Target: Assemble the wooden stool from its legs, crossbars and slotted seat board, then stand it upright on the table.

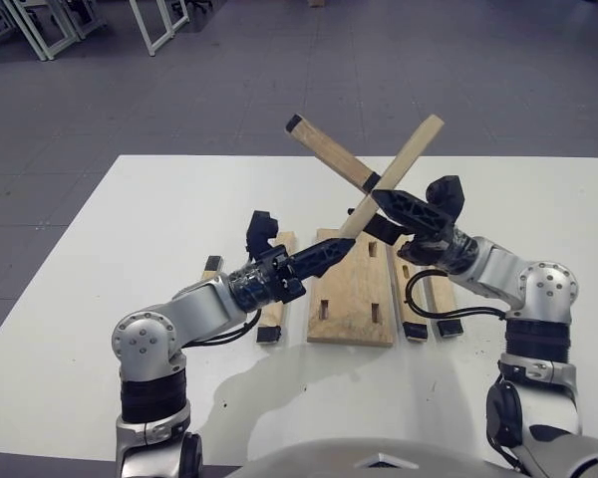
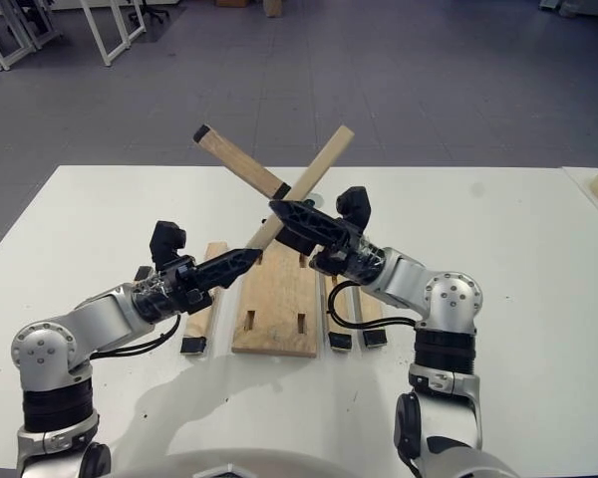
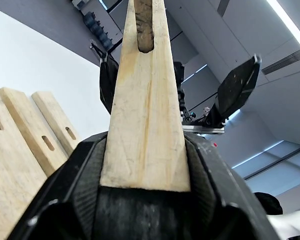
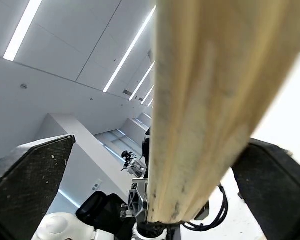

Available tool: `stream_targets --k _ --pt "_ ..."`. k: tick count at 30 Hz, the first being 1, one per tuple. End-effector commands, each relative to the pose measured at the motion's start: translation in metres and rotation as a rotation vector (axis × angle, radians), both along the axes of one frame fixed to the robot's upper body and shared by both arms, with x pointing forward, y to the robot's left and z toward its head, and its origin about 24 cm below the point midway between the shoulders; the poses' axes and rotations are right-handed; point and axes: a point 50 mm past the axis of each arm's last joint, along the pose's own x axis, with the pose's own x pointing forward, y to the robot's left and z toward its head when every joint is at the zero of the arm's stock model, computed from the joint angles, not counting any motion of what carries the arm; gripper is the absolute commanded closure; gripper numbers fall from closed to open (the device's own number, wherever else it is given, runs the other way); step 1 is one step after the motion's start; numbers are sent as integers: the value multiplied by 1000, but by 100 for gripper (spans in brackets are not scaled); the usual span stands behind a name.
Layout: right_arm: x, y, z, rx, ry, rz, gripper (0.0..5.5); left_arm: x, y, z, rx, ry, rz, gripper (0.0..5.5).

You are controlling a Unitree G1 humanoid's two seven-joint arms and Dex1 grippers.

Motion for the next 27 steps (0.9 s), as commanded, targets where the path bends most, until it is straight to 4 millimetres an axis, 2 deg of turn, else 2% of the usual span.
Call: stream_targets --k 1,11,17,23,24,27 --pt "2 1 10 -34 -84 5 33 0 3 0 28 8 16 346" --pt "-4 -6 13 -76 -177 78 226 0 11 -11 107 31 6 346" --pt "-5 -12 13 -95 -202 93 331 3 14 -10 114 15 16 346" --pt "-3 -18 16 -106 -210 103 336 7 18 -3 110 -27 21 346" --pt "-2 -19 16 -104 -206 103 337 7 18 0 99 -42 16 307" --pt "-1 -19 16 -90 -193 97 347 8 19 10 56 -98 3 256"
